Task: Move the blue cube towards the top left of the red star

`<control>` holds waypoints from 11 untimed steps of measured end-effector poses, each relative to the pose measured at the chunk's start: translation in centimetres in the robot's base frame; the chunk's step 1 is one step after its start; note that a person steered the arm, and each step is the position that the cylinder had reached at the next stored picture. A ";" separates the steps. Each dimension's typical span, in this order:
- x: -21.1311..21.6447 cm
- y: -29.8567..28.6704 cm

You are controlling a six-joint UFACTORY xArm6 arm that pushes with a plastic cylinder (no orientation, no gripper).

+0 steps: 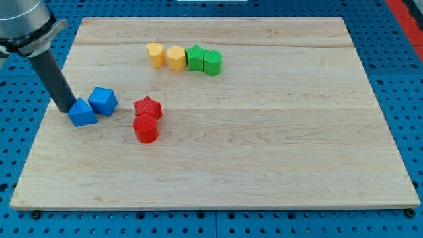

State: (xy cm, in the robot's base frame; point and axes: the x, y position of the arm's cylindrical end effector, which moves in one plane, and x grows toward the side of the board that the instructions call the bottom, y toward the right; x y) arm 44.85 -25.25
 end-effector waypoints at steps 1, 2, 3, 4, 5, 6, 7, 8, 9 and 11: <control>1.8 0.0; 3.6 0.7; 3.7 -0.8; 5.0 -1.5; 6.3 -1.7; 5.4 -1.7; 3.7 -1.2; 2.9 -1.0; 2.8 0.1; -1.0 1.3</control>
State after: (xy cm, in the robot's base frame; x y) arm 43.81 -23.96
